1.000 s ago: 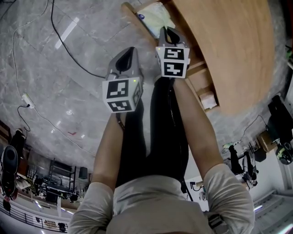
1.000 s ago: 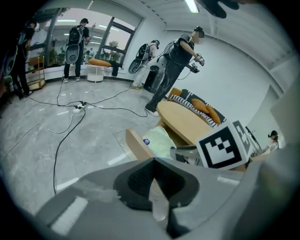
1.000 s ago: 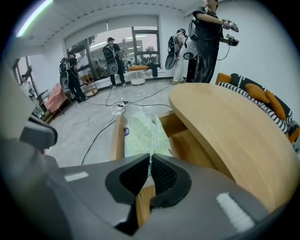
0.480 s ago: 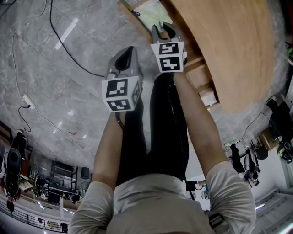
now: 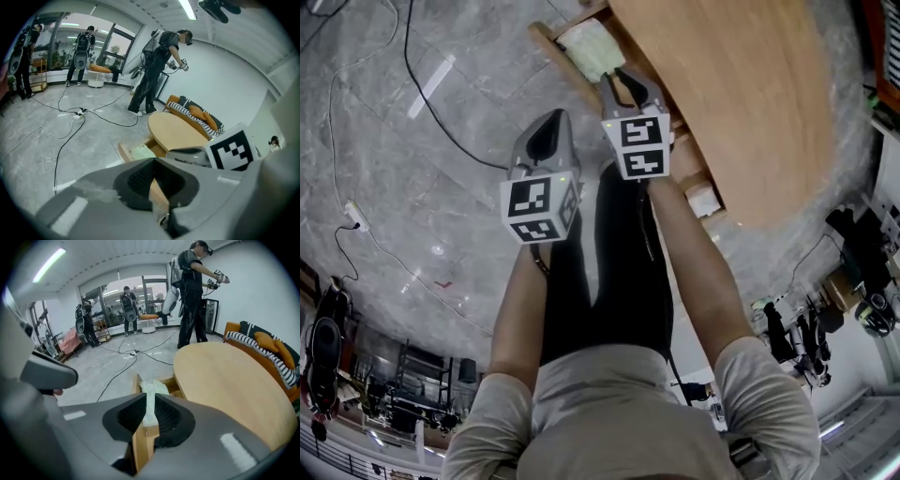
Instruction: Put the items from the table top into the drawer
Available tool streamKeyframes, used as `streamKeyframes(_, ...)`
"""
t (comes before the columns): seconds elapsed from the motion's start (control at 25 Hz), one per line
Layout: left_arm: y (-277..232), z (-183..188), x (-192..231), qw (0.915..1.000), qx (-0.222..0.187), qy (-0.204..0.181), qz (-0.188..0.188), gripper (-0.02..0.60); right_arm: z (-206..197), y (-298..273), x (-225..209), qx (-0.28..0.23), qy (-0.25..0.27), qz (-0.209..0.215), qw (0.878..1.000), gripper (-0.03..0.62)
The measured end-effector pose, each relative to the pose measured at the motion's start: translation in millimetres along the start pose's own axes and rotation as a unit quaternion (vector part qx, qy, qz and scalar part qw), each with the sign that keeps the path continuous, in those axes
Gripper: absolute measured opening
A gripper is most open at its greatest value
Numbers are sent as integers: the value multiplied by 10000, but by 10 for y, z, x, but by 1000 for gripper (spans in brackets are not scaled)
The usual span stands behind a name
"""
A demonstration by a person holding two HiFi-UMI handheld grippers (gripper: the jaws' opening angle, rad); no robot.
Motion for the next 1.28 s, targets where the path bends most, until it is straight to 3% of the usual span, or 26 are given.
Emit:
streamKeyframes(0.12,177,102,-167,9999,-67,130,16,20,160,401,57,-333,-40,107,9994,8)
streamKeyframes(0.24,426,286,-352,9994,-271,220,4,20,343,854,137,-746,-170,215,9968,8)
streamKeyframes(0.48,1059,782,-679,9967,-807,-63,3,20,817,1811,240,-1621,-361,183,9859,7)
streamKeyframes(0.72,1672,1101,-918,9913,-1297,-153,152,20,1268,2721,345,-2207,2,2,9753,6)
streamKeyframes(0.92,2105,1419,-1275,9806,-1917,-410,47,20,1504,3480,321,-2627,27,-366,9642,6)
streamKeyframes(1.28,2768,2163,-1903,9519,-2710,-1407,-266,20,1812,4419,279,-3304,171,-966,9387,6)
Point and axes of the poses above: the fingertips, and each gripper's own axes: y backward along the fingers, x to its left, z out of its top, the point moved 9 cm from there along y, backward along the fingers, and after that the axes turned 10 degrees about x, right-handed, at the moved point
